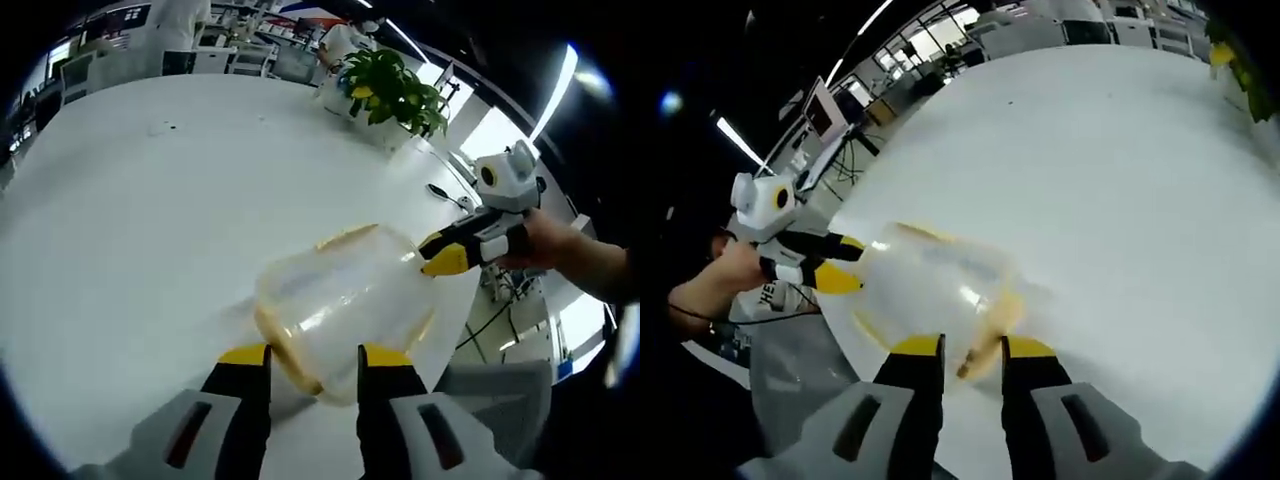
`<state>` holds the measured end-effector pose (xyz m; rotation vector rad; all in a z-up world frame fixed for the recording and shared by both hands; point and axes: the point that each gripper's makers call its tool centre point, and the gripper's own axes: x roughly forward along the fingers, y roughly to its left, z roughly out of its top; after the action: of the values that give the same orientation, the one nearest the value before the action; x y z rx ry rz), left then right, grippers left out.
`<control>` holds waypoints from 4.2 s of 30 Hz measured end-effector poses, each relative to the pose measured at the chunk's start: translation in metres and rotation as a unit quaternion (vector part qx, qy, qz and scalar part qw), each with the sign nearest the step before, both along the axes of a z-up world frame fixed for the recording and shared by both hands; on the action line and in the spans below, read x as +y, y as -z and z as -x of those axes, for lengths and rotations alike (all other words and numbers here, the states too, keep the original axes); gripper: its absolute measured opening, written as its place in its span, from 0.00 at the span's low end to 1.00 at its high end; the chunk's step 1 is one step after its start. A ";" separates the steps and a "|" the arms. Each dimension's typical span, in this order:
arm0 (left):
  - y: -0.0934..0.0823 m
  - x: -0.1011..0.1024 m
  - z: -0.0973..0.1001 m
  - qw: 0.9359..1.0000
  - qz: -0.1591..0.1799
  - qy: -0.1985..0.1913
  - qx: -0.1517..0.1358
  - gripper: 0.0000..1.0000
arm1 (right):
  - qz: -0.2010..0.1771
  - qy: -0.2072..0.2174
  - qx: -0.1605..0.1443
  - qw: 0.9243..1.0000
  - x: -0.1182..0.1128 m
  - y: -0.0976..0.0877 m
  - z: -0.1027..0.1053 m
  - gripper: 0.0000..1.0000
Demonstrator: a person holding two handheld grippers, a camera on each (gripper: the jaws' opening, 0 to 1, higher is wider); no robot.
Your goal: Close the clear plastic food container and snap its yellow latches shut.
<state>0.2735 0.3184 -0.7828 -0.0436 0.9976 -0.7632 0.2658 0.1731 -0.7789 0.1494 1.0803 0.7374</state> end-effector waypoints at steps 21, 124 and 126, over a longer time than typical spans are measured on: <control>0.005 -0.002 0.008 0.998 0.038 -0.046 0.037 0.27 | 0.002 -0.006 0.008 1.000 -0.003 0.001 0.002 0.18; 0.005 -0.084 0.029 0.831 -0.289 0.387 -0.277 0.35 | 0.198 -0.519 0.012 0.832 0.073 0.009 -0.029 0.30; 0.003 -0.085 0.028 0.850 -0.268 0.373 -0.258 0.35 | 0.192 -0.520 0.010 0.832 0.072 0.008 -0.028 0.30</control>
<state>0.2452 0.2332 -0.7855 1.0455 0.6527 -1.0901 0.2938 0.2455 -0.7872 -0.8555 1.2819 1.4568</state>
